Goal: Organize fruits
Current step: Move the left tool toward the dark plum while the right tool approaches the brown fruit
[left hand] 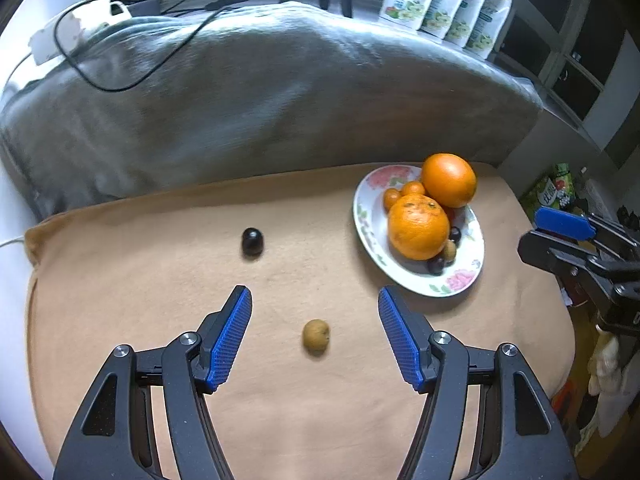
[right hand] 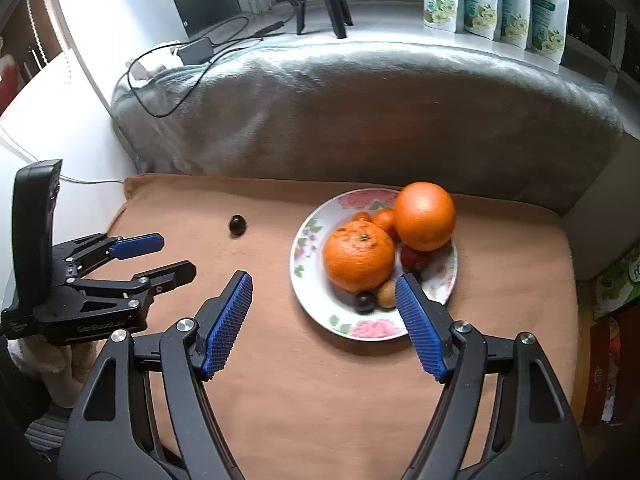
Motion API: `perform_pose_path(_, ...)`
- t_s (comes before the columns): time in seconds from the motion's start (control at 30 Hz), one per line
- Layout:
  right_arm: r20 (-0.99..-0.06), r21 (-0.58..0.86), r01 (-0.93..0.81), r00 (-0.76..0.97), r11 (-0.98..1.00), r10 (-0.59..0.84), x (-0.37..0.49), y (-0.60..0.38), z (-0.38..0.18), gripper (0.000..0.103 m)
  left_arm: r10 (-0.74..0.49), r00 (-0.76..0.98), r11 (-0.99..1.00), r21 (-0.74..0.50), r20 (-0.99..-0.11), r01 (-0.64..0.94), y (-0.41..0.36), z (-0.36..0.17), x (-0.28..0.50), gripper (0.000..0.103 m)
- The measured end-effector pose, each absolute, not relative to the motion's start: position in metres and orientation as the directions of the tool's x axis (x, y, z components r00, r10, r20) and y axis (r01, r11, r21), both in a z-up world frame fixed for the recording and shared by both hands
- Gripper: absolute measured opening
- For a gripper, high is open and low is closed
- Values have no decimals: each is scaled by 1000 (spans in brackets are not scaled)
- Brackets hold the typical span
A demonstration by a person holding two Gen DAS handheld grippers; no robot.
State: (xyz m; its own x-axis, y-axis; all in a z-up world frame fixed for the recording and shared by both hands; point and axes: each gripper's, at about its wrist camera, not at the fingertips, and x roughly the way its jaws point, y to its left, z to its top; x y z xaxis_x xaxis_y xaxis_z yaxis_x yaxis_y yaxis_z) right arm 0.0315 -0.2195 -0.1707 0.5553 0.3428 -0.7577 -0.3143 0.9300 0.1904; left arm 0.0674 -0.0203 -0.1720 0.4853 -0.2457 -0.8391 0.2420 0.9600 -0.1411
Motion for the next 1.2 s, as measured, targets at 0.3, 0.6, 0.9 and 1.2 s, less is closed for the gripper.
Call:
perform_pose_path(0.3,-758,231,-359,516,904,398,21,-193,-182,77,-222,487,970,-142,-844,197,9,-182,66,66)
perform_pose_path(0.6,-775,242,-434,451,868,442,15,-156,-199,76,-208,479,976,-149,-853,159,37,-197,73,66)
perform_pose_path(0.9,-790,256,-437,419,862,447,20,-133,-221,73,-219,474,969,-135,-853,206,43,-206,92,66)
perform_pose_path(1.2,-802,262,-412,410,873,434,29,-117,-242,71,-245,463,958,-139,-852,252,45,-222,108,65)
